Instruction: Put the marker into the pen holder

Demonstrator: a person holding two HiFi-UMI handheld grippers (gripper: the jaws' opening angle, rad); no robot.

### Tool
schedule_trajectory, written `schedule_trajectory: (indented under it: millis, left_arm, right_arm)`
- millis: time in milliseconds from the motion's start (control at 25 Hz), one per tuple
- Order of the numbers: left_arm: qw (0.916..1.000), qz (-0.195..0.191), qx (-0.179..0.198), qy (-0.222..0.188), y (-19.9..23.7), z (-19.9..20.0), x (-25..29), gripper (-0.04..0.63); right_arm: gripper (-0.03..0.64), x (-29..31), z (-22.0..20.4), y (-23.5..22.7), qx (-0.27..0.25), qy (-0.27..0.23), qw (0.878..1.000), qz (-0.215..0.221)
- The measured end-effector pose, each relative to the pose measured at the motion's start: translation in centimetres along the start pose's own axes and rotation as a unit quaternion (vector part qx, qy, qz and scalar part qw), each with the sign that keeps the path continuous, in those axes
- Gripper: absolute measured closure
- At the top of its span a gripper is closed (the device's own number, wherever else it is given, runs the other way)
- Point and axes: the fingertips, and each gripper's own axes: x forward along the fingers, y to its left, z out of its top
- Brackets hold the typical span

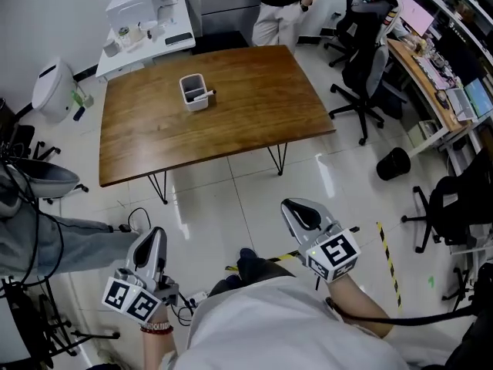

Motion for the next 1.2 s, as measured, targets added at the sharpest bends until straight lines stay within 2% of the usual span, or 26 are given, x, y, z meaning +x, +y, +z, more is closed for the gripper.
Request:
schedule_trajectory:
  millis: [120,240,440,600,800,960,1200]
  left_arm:
    - [0.9999,0.003,-0.005,0.010,0.5,-0.6,-3.1,0.601]
    - [0.9999,-0.010,0.000,0.009,0.3,-0.5,-4.8,0.601]
    - [0.9989,-0.045,0.014,-0.004,-2.0,0.0,-5.4,0.601]
    - [0.9982,-0.049,0.031,-0.015,-3.8,0.6,-6.5,0.601]
    - [0.9982,-0.037,0.043,-0.018,-5.2,1.2,-7.2,0.601]
    - [0.9973,-0.051,0.050,-0.017,-7.5,1.2,-6.1,0.601]
    - [0.9959,-0.073,0.053,-0.013,-11.4,0.4,-4.2,0.601]
  right_arm:
    - [0.594,-0.3,1.1,3.6,-0.004,-0.015,1.000,0.014]
    - [0.574,-1.6,1.7,6.0,-0.008,-0.028,0.999,0.020]
    - [0.552,-4.4,2.6,8.2,-0.014,-0.061,0.998,0.021]
    - [0.552,-4.6,3.1,9.6,-0.010,-0.073,0.997,0.034]
    - [0.549,-4.2,5.1,8.8,-0.015,-0.088,0.996,0.019]
    - [0.543,-4.6,6.0,7.8,-0.014,-0.091,0.996,0.021]
    - [0.543,-6.6,4.9,6.7,-0.015,-0.081,0.996,0.028]
